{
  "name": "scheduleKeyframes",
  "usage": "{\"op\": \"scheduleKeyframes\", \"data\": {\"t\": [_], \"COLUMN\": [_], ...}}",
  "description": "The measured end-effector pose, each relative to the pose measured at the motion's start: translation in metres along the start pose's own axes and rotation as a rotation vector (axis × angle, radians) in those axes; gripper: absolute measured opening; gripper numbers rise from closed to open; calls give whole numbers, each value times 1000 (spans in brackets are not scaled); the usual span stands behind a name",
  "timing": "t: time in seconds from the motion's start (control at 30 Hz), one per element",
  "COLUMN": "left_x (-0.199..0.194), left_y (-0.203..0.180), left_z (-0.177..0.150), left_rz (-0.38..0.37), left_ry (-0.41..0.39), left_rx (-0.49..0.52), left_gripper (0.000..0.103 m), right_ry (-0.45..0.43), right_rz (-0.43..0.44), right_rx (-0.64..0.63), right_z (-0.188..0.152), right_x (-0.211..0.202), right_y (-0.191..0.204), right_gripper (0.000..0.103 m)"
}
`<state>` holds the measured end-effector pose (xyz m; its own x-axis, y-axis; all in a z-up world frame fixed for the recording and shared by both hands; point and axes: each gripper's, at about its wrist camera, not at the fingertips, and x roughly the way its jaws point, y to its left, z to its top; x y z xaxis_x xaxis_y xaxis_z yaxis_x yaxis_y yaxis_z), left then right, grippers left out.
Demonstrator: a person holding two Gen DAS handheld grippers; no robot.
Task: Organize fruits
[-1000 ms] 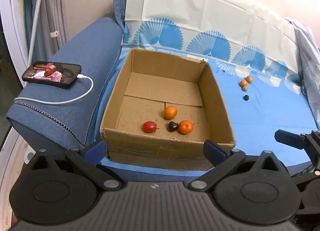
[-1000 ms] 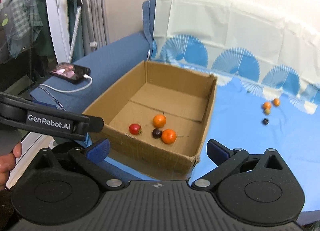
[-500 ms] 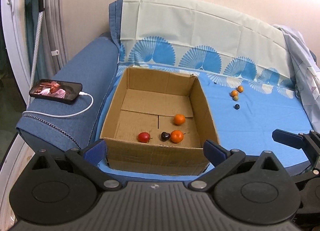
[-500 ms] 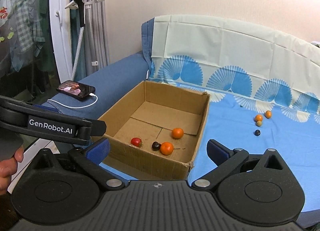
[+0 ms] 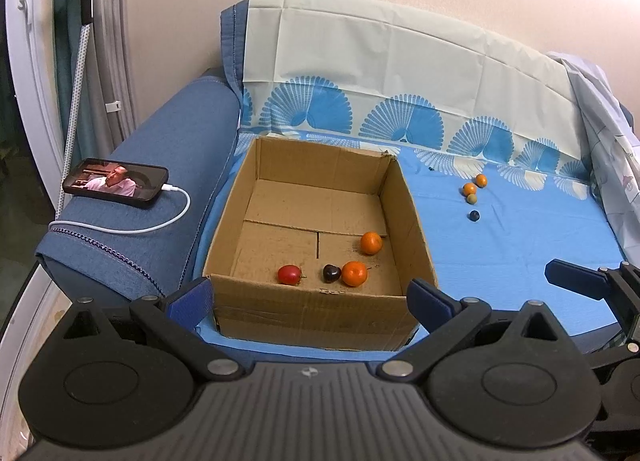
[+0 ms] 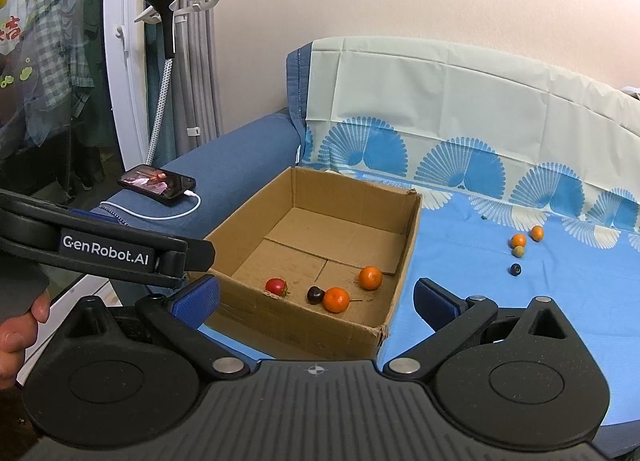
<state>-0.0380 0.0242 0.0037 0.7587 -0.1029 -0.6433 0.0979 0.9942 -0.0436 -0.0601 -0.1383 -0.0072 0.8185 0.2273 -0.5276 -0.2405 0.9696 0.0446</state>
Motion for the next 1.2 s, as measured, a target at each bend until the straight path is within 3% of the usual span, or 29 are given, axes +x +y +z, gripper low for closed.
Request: {"op": "scheduleKeyframes", "data": {"t": [1.2], "left_x": [27], "left_y": [-4], "left_z": [5], "left_rz": [2], "left_ry": [55], "left_rx": [3], "left_gripper": [103], "right_ry": [55], "right_rz": [-1], "right_rx": [44], "right_z": [-6], "right_x": [22], "right_y": [-13], "right_gripper": [102]}}
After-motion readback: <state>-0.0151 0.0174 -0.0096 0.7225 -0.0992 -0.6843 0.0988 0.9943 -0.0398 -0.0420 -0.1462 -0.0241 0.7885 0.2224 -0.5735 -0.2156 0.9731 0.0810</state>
